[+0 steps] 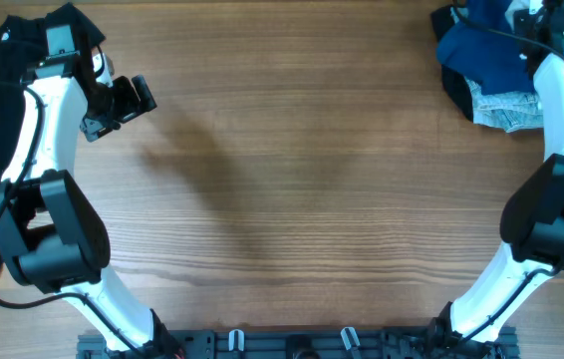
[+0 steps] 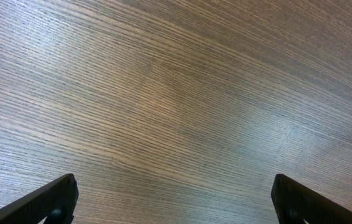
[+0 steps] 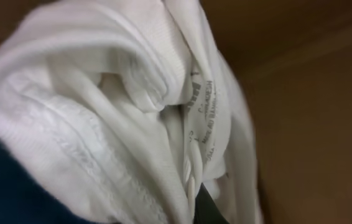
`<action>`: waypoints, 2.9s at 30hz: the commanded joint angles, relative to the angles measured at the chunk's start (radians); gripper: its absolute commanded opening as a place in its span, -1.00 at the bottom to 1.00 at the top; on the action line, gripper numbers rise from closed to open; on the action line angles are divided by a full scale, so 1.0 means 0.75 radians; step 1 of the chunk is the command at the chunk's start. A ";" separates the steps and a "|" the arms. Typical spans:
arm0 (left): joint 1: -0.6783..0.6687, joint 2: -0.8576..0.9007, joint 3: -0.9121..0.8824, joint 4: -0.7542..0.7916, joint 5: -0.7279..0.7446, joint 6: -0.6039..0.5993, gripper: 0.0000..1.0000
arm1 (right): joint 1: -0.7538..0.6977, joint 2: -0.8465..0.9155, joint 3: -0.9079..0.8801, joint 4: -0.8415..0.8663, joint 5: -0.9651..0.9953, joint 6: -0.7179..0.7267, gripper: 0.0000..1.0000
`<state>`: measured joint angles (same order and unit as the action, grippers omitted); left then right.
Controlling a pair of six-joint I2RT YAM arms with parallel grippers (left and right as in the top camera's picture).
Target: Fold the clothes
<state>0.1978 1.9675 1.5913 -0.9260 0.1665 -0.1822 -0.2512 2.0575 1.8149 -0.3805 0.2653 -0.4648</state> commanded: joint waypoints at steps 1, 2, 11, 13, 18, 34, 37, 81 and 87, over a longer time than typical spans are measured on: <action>-0.001 0.021 -0.011 0.004 0.017 -0.013 0.99 | 0.053 0.039 0.026 -0.022 -0.234 0.133 -0.91; -0.001 0.021 -0.011 0.003 0.017 -0.013 0.99 | 0.060 0.049 0.026 -0.031 -0.272 0.157 -0.92; -0.001 0.021 -0.011 0.005 0.016 -0.013 0.99 | 0.090 0.113 0.025 -0.086 -0.356 0.307 0.99; -0.001 0.021 -0.011 0.005 0.016 -0.013 0.99 | 0.090 0.070 0.025 -0.105 -0.363 0.351 0.99; -0.001 0.021 -0.011 0.014 0.017 -0.013 0.99 | 0.090 -0.138 0.025 -0.138 -0.529 0.350 1.00; -0.013 0.021 -0.011 0.003 0.022 -0.013 0.99 | -0.130 0.189 0.023 0.199 -0.495 0.495 0.99; -0.019 0.021 -0.011 0.003 0.022 -0.013 0.99 | -0.149 0.331 0.023 0.182 -0.496 0.524 0.99; -0.019 0.021 -0.011 0.003 0.021 -0.012 0.99 | 0.110 -0.934 0.023 -1.060 -1.255 1.078 0.99; -0.019 0.021 -0.011 0.003 0.021 -0.012 0.99 | 0.110 -0.931 0.022 -1.148 -1.093 0.965 1.00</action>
<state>0.1860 1.9675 1.5902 -0.9234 0.1669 -0.1822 -0.1726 1.3548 1.8275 -1.2404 -0.6312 0.3031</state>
